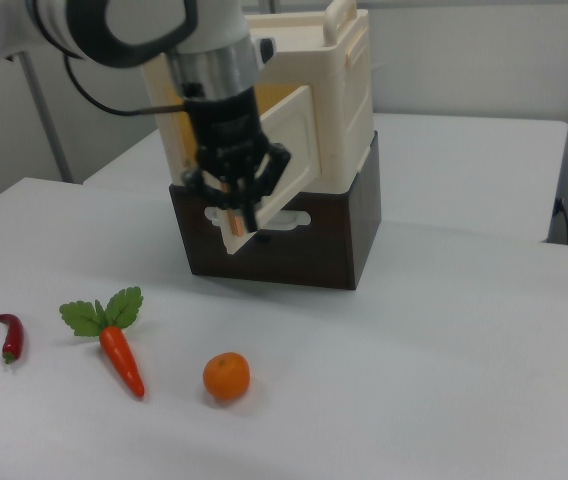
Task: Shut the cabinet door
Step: 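Push the cabinet door with the gripper, swinging it toward the cabinet front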
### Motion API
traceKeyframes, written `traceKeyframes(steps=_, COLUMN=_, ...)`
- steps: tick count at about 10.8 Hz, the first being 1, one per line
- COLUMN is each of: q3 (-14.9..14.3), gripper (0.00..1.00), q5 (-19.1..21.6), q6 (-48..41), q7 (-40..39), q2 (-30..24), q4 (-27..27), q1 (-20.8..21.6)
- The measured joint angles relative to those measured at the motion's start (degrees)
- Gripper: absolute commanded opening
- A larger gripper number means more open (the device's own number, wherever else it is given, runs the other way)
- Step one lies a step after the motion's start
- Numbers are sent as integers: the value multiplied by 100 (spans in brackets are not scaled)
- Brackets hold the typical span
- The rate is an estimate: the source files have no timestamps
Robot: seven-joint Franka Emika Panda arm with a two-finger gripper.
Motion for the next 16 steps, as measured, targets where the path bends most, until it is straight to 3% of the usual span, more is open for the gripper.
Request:
traceKeyframes(steps=2, q3=-48, gripper=0, q5=70, q6=989, q7=-940, q2=317, q4=-17, q1=1)
traceKeyframes(steps=4, q3=-93, gripper=0, q5=470, q6=1740, q7=-1512, q2=562, q4=-24, q1=-3)
traceKeyframes(steps=7, q3=-42, gripper=0, q5=675, q6=1921, q7=-1782, q2=590, q4=3, q1=22)
traceKeyframes(steps=11, q3=136, gripper=0, q5=686, q6=1921, q7=-1625, q2=567, q4=30, q1=356)
traceKeyframes(steps=16, q3=146, gripper=0, q5=691, q6=1921, q7=-159, q2=619, q4=22, q1=928)
